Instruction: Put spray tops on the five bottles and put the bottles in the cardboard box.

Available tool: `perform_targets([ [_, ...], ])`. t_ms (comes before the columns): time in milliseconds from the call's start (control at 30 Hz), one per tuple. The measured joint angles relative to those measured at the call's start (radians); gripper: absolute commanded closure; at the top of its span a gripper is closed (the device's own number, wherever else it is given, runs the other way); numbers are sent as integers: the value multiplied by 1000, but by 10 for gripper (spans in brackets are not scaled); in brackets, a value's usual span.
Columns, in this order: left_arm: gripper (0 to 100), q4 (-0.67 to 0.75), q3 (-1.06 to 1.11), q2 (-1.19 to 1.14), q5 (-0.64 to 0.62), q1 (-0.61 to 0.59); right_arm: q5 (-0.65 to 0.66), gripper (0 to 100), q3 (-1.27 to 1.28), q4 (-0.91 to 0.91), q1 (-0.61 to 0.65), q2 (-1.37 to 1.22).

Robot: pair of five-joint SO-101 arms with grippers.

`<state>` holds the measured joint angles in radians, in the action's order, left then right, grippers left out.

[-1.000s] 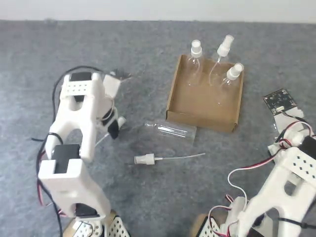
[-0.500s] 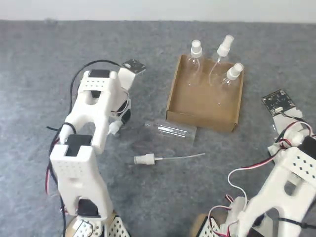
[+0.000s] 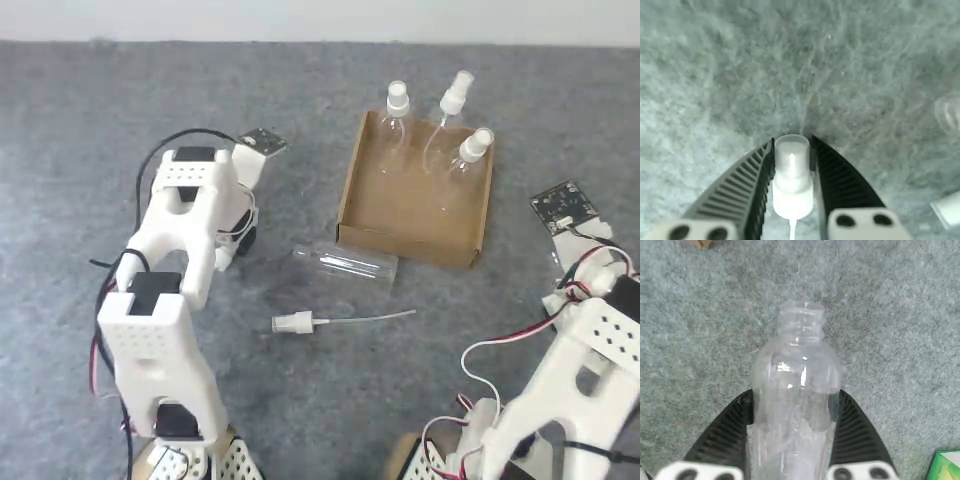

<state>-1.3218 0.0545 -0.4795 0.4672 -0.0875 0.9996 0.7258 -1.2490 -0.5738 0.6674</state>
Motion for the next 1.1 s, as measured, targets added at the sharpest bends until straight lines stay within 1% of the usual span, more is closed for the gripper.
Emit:
perform_targets([
  [133,985,3,25,3,0,2,0,993,0,0,0,0],
  [233,987,3,32,5,-3,3,0,993,0,0,0,0],
  [367,987,3,37,32,-64,3,0,993,0,0,0,0],
  [500,987,-9,43,176,-130,-2,-9,993,0,0,5,18],
  [633,987,-81,43,402,-209,8,-92,993,-5,-28,74,117],
  [700,987,-112,43,520,-230,32,-133,993,-5,-58,150,192],
  [767,987,-133,43,637,-262,57,-190,993,-5,-84,258,272],
  [867,987,-143,43,812,-308,68,-307,993,-5,-104,468,374],
  [967,987,-143,43,979,-351,66,-436,993,-5,-104,681,414],
  [1100,987,-143,-11,1145,-425,68,-577,993,-5,-29,959,417],
])
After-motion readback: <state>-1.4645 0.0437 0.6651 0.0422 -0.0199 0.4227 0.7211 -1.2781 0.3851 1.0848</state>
